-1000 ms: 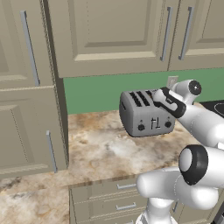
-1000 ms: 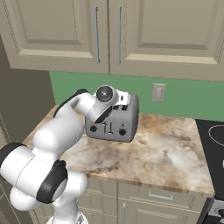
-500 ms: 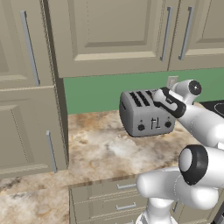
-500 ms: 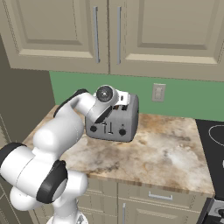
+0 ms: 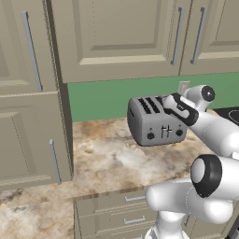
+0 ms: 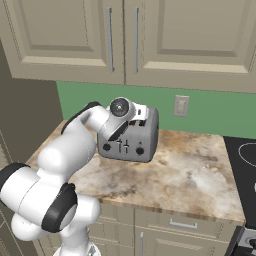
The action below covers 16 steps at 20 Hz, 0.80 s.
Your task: Start the toaster. Once the lever pops up, take the bread to the plate on the dining counter.
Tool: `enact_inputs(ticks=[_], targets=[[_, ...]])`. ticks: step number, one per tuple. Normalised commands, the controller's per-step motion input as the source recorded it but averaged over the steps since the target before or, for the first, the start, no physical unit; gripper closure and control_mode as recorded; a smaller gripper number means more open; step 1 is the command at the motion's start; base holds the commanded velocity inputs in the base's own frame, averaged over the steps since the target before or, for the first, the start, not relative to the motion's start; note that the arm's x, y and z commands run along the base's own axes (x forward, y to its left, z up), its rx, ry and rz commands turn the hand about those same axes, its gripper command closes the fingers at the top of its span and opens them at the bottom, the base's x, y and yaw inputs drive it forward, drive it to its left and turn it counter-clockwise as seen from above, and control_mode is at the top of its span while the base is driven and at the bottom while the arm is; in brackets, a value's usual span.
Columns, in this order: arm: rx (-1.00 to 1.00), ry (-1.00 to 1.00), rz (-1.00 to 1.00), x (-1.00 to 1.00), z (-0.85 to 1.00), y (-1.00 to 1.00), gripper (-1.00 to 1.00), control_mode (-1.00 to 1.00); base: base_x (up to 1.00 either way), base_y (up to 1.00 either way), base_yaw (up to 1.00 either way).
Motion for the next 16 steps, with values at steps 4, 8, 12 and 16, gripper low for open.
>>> enact_inputs(ticks=[4,8,12,16], targets=[[0.0,0.0,0.0,0.0,0.0,0.0,-1.0,-1.0,0.0,0.0,0.0],[0.0,0.0,0.0,0.0,0.0,0.0,-1.0,-1.0,0.0,0.0,0.0],[0.0,0.0,0.0,0.0,0.0,0.0,-1.0,-1.0,0.0,0.0,0.0],[0.0,0.0,0.0,0.0,0.0,0.0,-1.0,-1.0,0.0,0.0,0.0]])
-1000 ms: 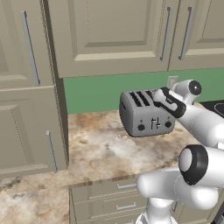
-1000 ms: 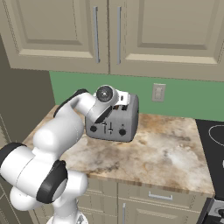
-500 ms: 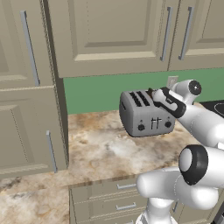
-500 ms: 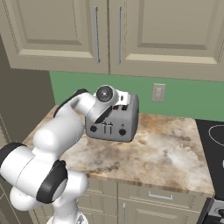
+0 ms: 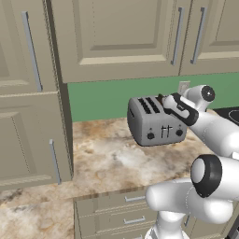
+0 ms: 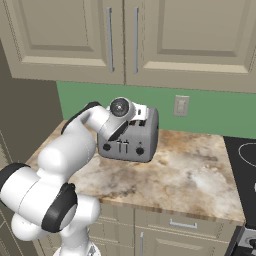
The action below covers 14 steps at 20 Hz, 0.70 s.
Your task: Start the toaster. Once the lever pops up, take the bread to the plate on the dining counter.
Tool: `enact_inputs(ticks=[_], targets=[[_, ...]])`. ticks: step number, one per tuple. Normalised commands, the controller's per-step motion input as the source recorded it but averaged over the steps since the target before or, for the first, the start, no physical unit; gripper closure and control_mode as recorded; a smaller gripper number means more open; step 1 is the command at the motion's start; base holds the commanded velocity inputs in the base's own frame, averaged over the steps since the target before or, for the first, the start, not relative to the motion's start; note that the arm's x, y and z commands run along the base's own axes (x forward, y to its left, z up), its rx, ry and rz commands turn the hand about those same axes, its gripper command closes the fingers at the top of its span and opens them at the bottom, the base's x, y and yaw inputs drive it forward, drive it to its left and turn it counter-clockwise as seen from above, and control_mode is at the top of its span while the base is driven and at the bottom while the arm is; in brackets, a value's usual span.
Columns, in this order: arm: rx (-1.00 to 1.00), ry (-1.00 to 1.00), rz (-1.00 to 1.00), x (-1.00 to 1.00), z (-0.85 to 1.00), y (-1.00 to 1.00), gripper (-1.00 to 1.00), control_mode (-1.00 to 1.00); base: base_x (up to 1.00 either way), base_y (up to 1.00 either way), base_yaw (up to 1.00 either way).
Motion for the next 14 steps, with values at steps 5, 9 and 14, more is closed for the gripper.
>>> enact_inputs(ticks=[5,9,14], targets=[[0.0,0.0,0.0,0.0,0.0,0.0,-1.0,-1.0,0.0,0.0,0.0],[0.0,0.0,0.0,0.0,0.0,0.0,-1.0,-1.0,0.0,0.0,0.0],[0.0,0.0,0.0,0.0,0.0,0.0,-1.0,-1.0,0.0,0.0,0.0]])
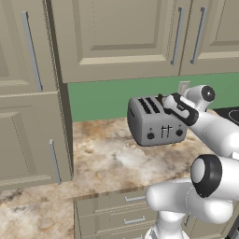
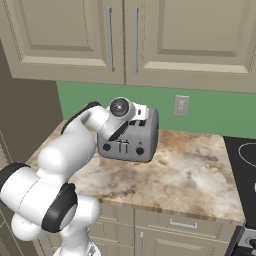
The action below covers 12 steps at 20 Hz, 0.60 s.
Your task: Start the toaster. Once the lever pops up, take the bread to the plate on the dining counter.
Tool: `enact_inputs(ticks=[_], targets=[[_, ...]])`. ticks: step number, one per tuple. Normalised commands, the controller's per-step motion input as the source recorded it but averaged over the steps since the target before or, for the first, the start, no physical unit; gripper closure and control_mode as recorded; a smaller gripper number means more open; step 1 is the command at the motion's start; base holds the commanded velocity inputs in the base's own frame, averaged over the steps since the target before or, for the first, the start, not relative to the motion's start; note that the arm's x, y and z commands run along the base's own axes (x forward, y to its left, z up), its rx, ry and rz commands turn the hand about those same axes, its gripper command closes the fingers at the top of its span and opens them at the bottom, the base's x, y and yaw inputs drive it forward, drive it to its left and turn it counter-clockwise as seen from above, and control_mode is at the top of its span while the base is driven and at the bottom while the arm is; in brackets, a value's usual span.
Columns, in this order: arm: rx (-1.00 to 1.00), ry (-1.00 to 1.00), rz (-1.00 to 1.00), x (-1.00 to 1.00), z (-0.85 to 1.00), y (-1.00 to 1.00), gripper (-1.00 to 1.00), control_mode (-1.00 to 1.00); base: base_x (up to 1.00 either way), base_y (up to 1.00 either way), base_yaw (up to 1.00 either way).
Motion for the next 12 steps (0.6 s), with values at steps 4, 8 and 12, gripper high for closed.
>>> enact_inputs(ticks=[4,8,12], targets=[[0.0,0.0,0.0,0.0,0.0,0.0,-1.0,-1.0,0.0,0.0,0.0],[0.0,0.0,0.0,0.0,0.0,0.0,-1.0,-1.0,0.0,0.0,0.0],[0.0,0.0,0.0,0.0,0.0,0.0,-1.0,-1.0,0.0,0.0,0.0]])
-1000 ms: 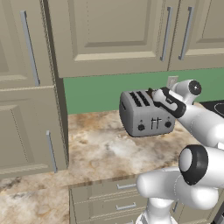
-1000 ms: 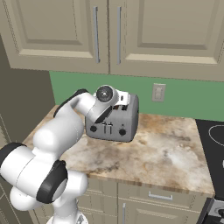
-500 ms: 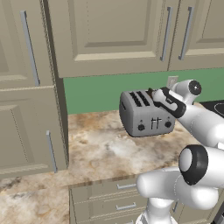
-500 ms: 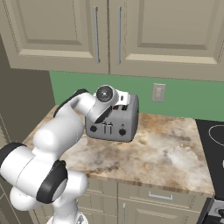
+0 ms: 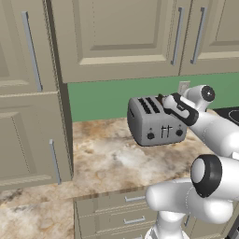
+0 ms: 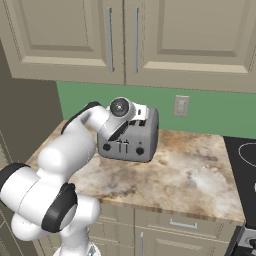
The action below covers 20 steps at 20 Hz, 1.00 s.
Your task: Start the toaster. Once the lever pops up, take the bread to the plate on the dining counter.
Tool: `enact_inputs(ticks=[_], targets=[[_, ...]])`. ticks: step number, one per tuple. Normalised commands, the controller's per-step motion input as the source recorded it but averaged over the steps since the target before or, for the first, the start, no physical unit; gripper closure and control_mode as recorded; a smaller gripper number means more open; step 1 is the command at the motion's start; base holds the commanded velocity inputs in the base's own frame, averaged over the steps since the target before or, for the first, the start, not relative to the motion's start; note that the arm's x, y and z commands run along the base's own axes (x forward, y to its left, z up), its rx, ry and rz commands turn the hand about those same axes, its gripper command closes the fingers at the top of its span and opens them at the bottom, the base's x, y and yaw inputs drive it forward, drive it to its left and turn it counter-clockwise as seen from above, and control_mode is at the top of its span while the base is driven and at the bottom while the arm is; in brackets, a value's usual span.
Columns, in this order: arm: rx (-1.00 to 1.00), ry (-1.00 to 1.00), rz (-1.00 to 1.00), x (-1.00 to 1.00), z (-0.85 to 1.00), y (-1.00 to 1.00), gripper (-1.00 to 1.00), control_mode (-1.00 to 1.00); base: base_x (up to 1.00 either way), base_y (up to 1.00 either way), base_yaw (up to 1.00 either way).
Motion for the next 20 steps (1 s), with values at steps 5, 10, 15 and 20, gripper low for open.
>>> enact_inputs(ticks=[5,10,15,20], targets=[[0.0,0.0,0.0,0.0,0.0,0.0,-1.0,-1.0,0.0,0.0,0.0],[0.0,0.0,0.0,0.0,0.0,0.0,-1.0,-1.0,0.0,0.0,0.0],[0.0,0.0,0.0,0.0,0.0,0.0,-1.0,-1.0,0.0,0.0,0.0],[0.0,0.0,0.0,0.0,0.0,0.0,-1.0,-1.0,0.0,0.0,0.0]])
